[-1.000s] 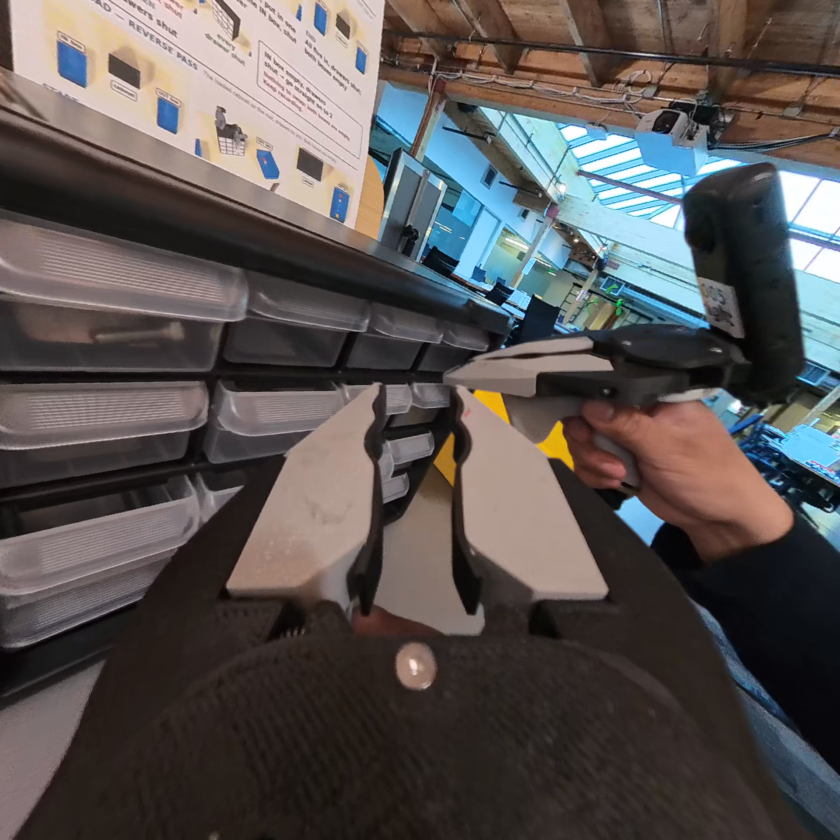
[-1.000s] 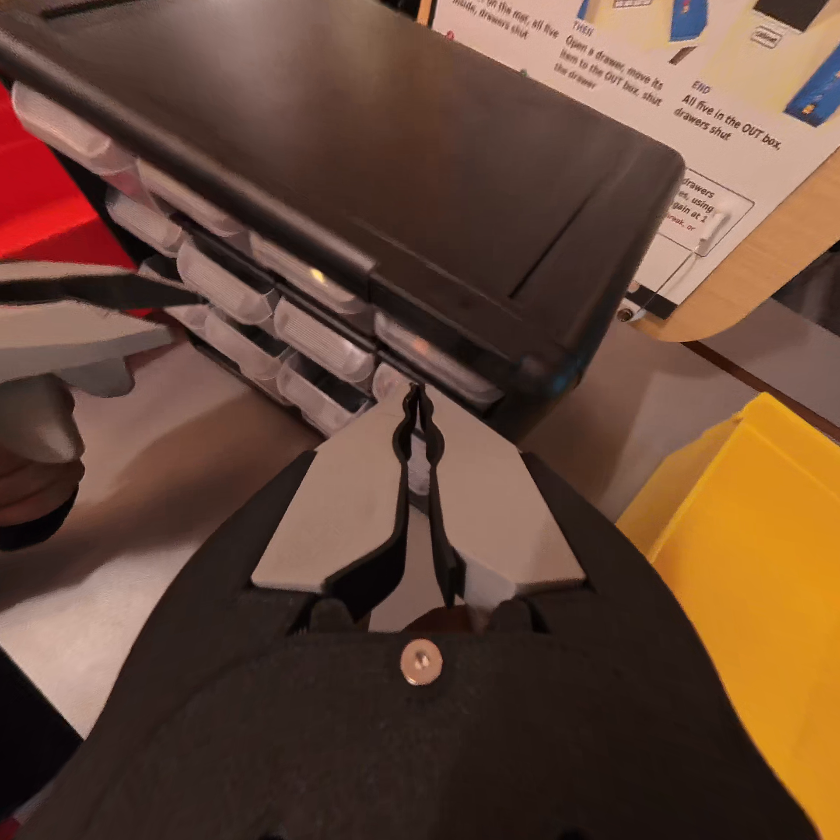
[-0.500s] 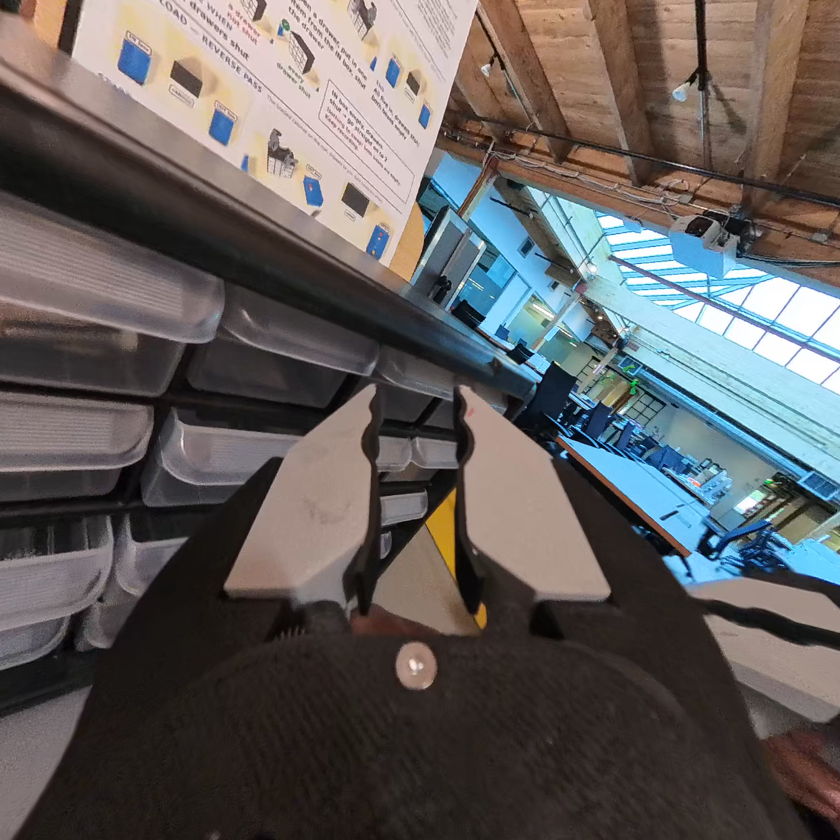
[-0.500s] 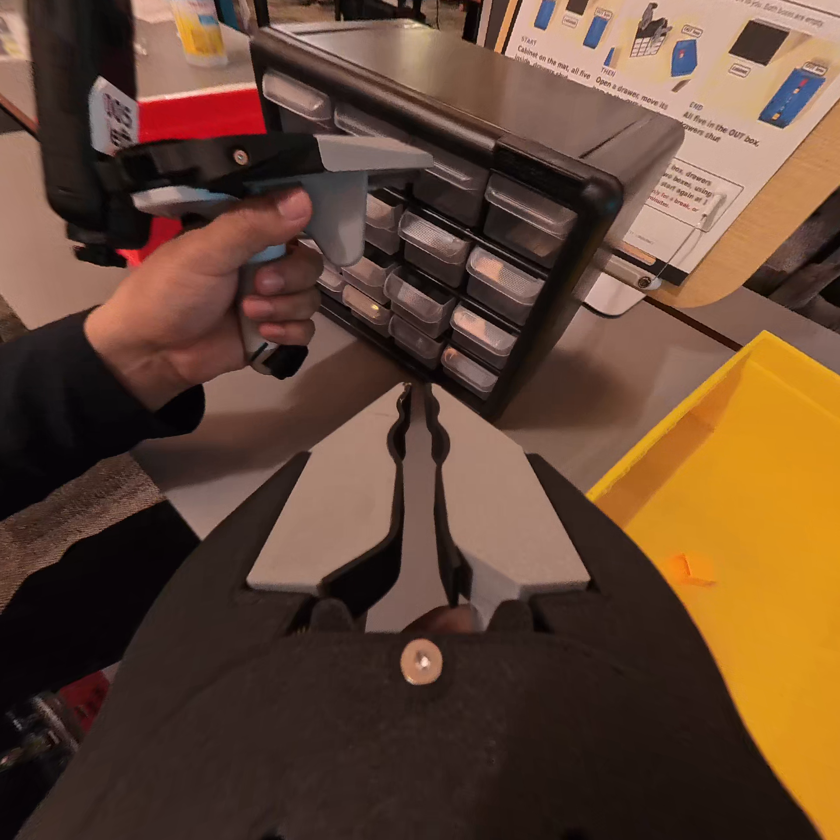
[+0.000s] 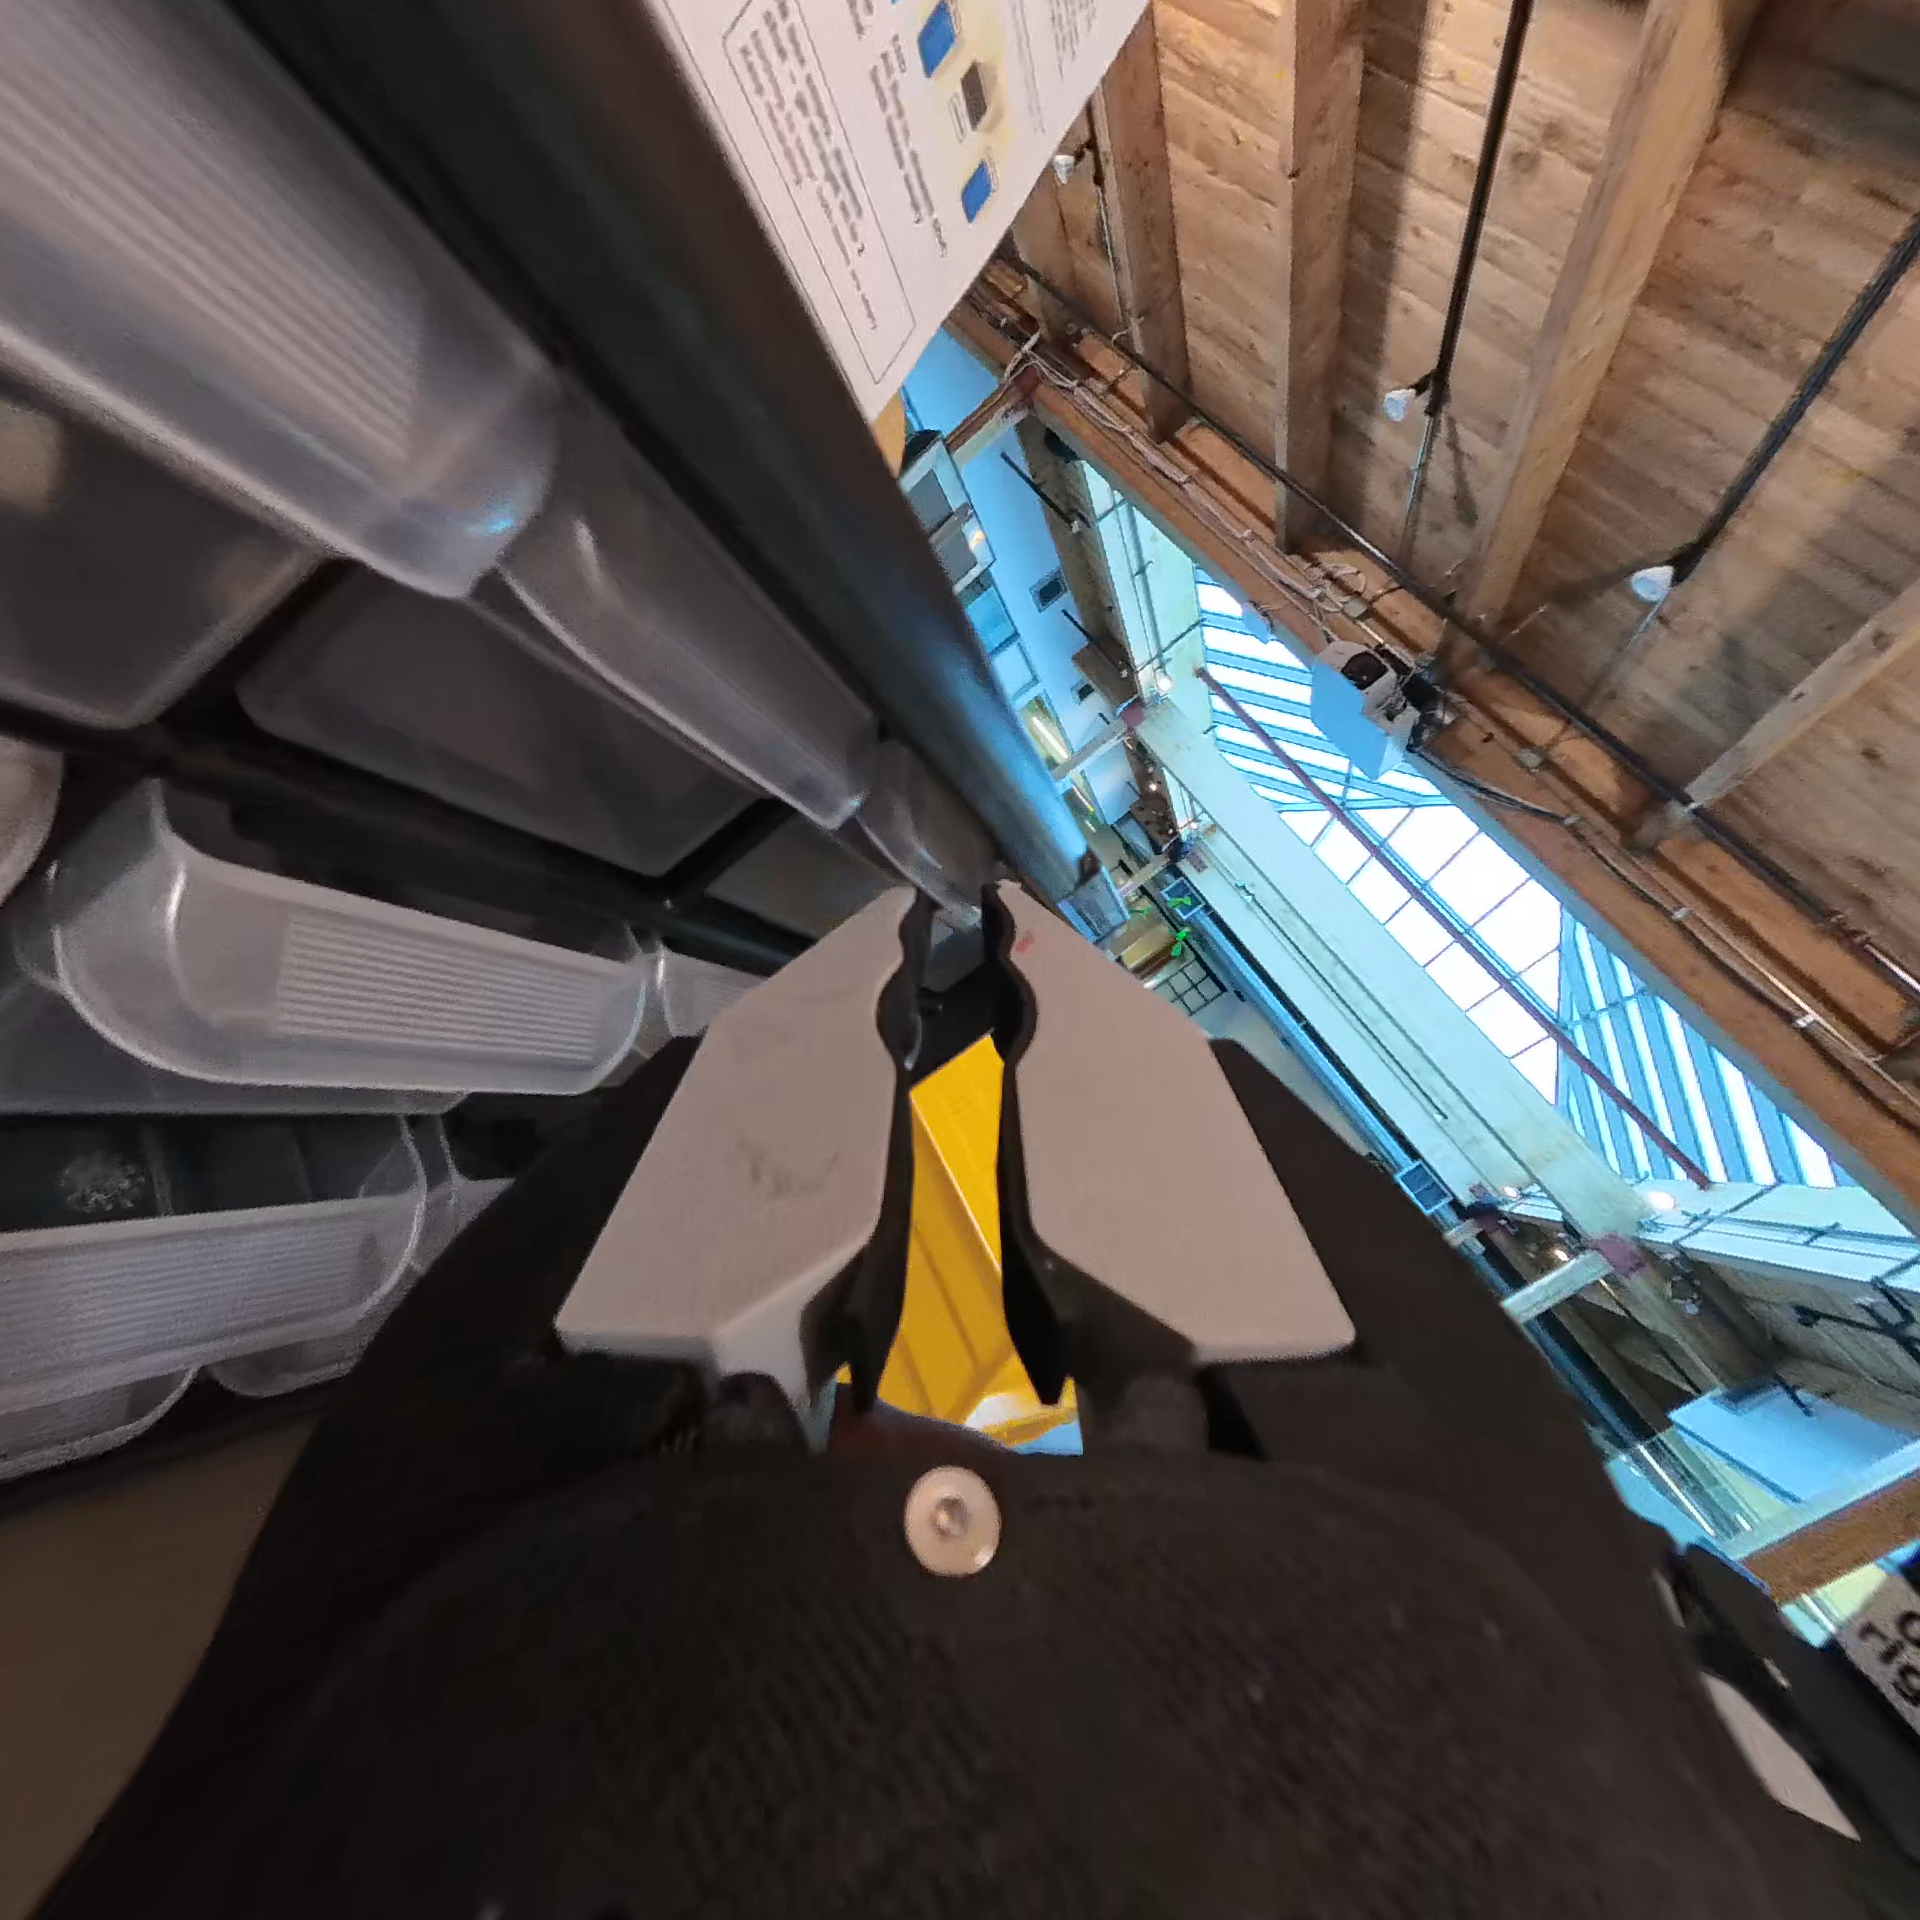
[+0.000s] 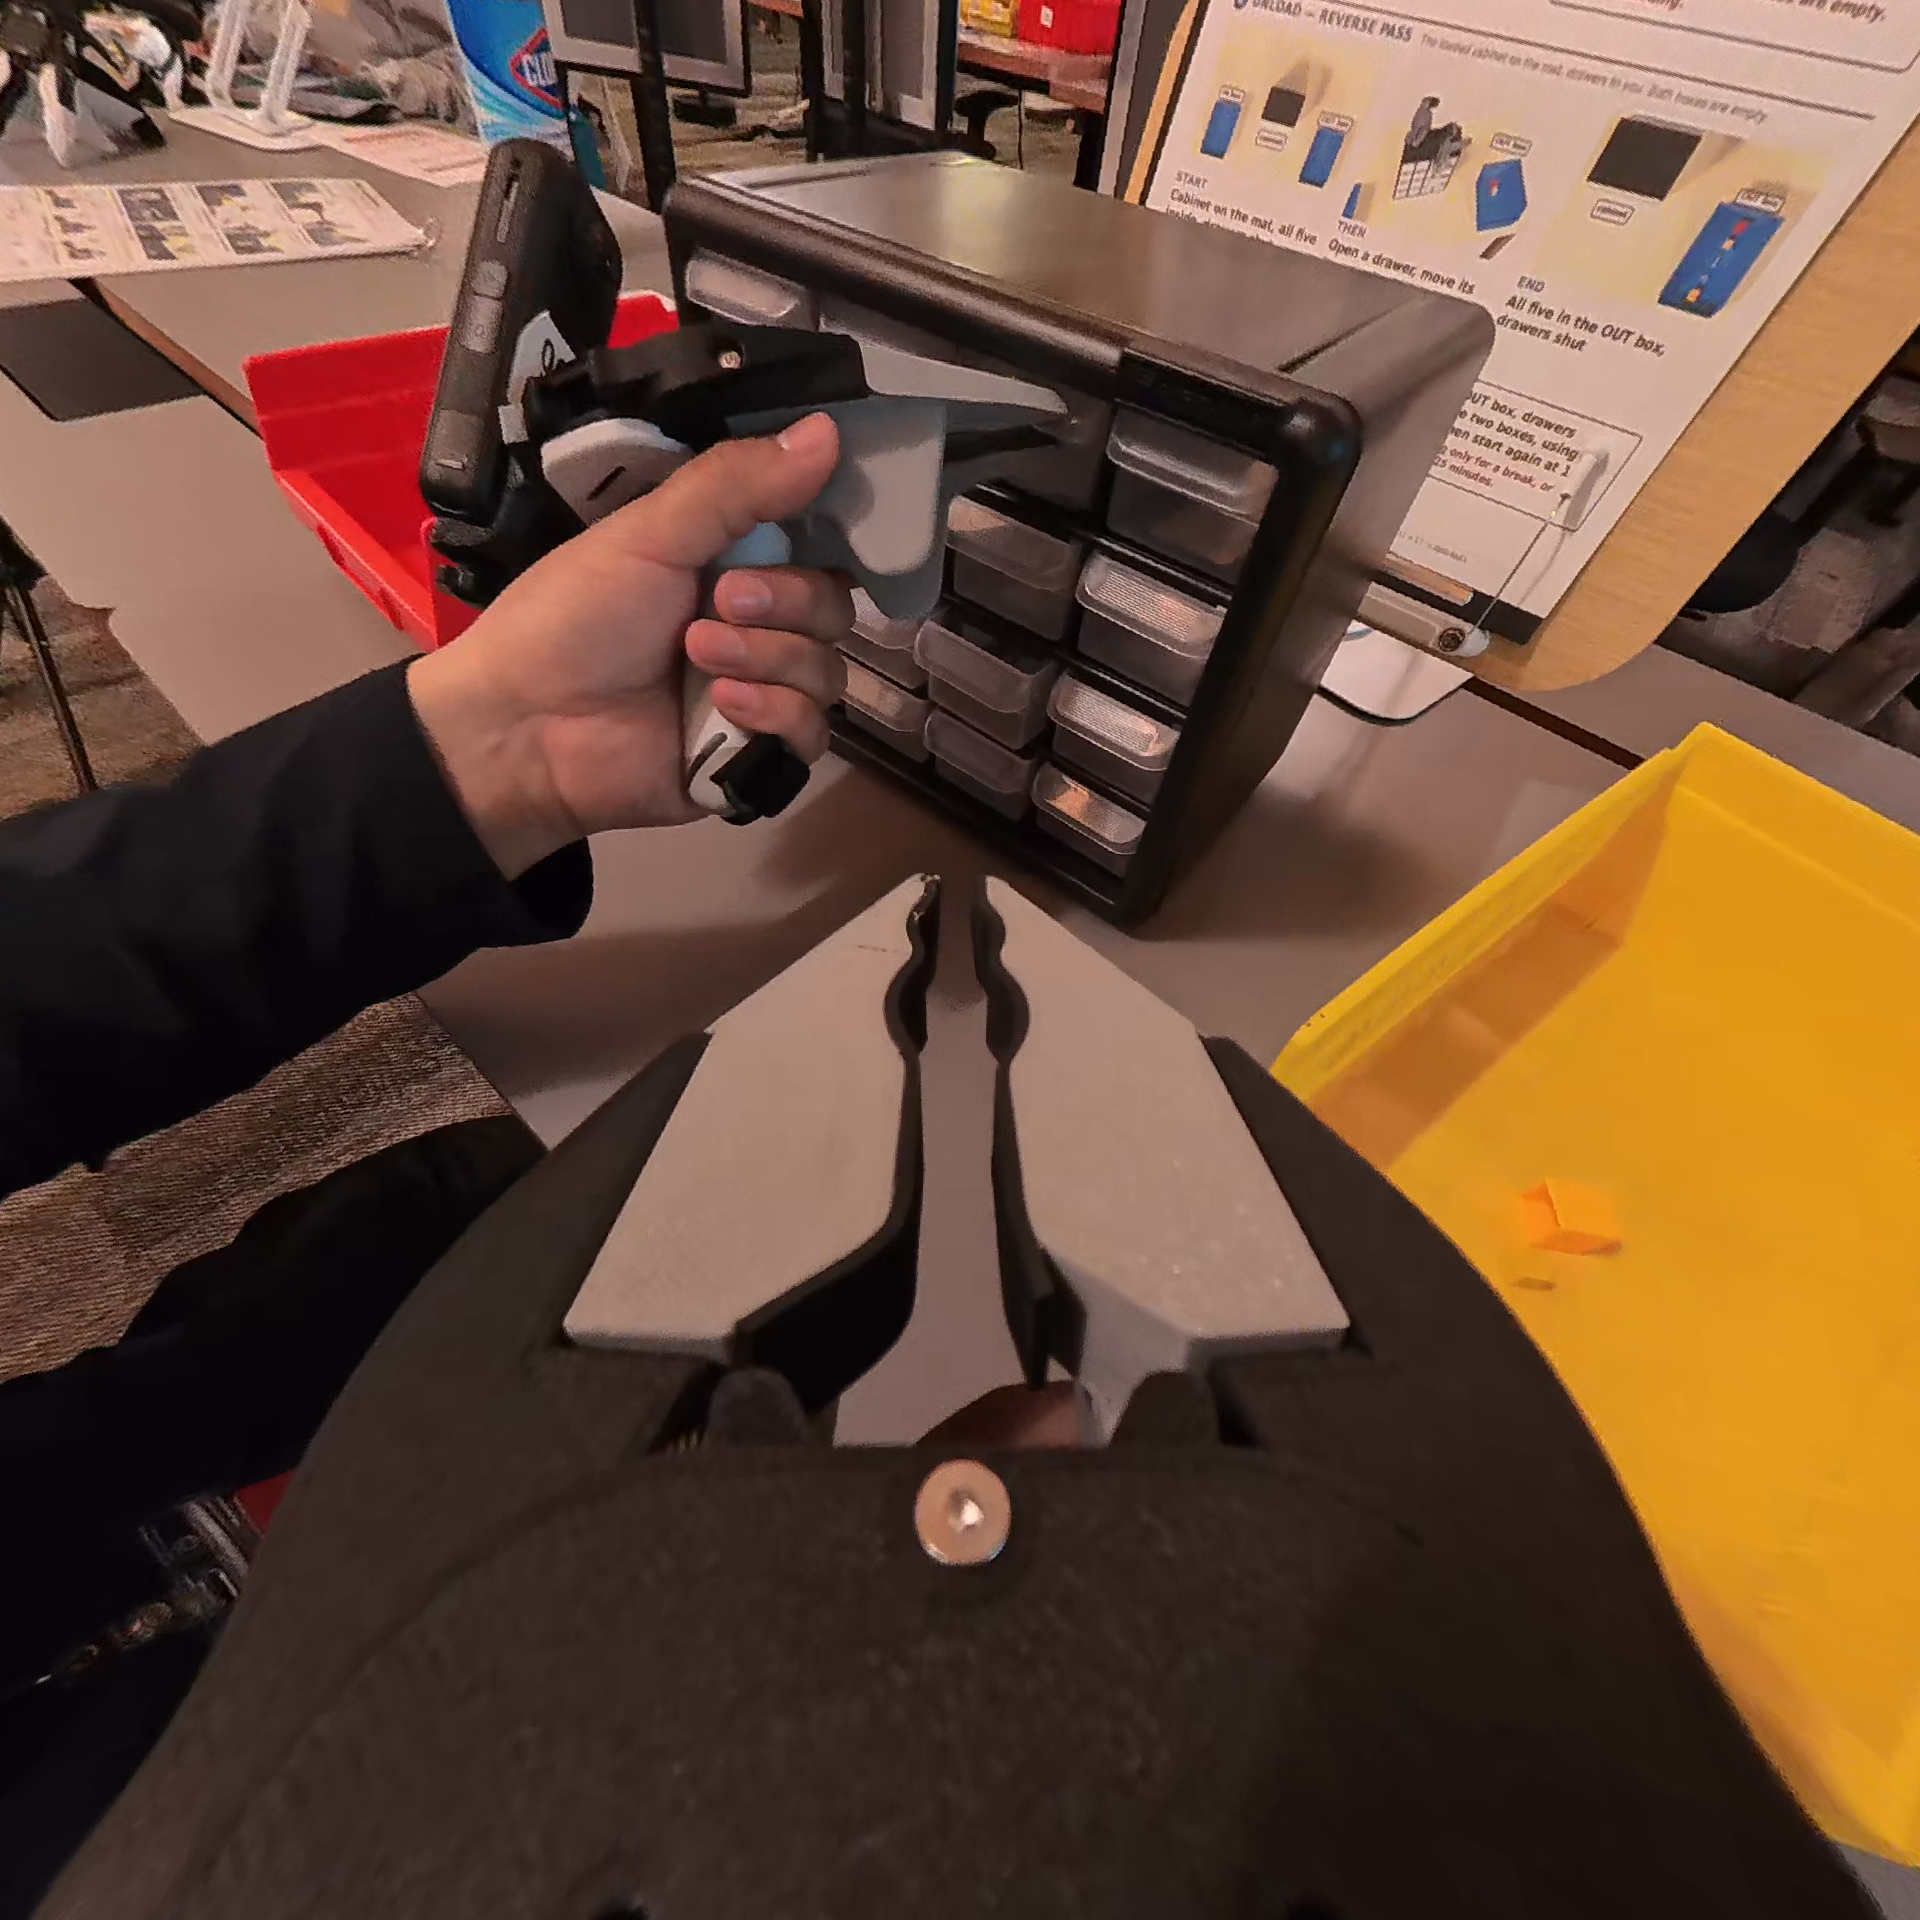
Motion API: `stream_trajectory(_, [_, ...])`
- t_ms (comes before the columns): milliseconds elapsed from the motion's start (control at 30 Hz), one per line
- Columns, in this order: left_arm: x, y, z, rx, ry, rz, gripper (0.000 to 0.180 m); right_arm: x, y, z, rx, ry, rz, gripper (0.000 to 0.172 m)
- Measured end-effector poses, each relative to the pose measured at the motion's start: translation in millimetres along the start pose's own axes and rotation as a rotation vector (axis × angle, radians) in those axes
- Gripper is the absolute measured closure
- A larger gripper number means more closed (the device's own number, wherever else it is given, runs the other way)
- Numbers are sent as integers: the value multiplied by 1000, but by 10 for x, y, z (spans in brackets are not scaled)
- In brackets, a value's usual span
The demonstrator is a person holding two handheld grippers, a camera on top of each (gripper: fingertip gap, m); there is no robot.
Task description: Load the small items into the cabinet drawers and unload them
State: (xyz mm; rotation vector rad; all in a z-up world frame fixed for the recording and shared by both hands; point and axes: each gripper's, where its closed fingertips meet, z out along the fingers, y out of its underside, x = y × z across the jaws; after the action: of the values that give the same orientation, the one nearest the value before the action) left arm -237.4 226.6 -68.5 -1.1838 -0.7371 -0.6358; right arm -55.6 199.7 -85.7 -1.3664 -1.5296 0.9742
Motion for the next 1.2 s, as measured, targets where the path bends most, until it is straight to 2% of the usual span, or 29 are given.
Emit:
stream_trajectory(233, [63, 58, -81, -7, 30, 3, 176, 11, 55, -14, -13, 2, -7, 168])
stream_trajectory(467, [298, 275, -370, 7, 68, 17, 175, 59, 9, 114, -35, -16, 36, 168])
stream_trajectory(633, [441, 390, -598, 16, 82, 62, 172, 54, -283, 342, -67, -49, 43, 166])
stream_trajectory(700, [482, 374, -652, 24, 91, 88, 161, 44, -488, 460, -76, -53, 25, 164])
stream_trajectory(833, [524, 443, -699, -42, 124, 158, 151, -28, -812, 805, -172, -88, -18, 157])
stream_trajectory(933, [594, 650, -733, -183, 164, 359, 145, -72, -914, 1050, -311, -130, -54, 157])
stream_trajectory(1000, [440, 782, -746, -309, 79, 601, 143, -80, -951, 1173, -400, -156, -94, 156])
stream_trajectory(1100, [257, 526, -762, -220, -99, 900, 148, -9, -929, 1346, -529, -119, -183, 156])
stream_trajectory(1133, [280, 469, -760, -191, -105, 935, 152, -20, -872, 1383, -589, -122, -206, 155])
stream_trajectory(1200, [339, 468, -742, -198, -69, 910, 152, -46, -726, 1430, -713, -123, -247, 151])
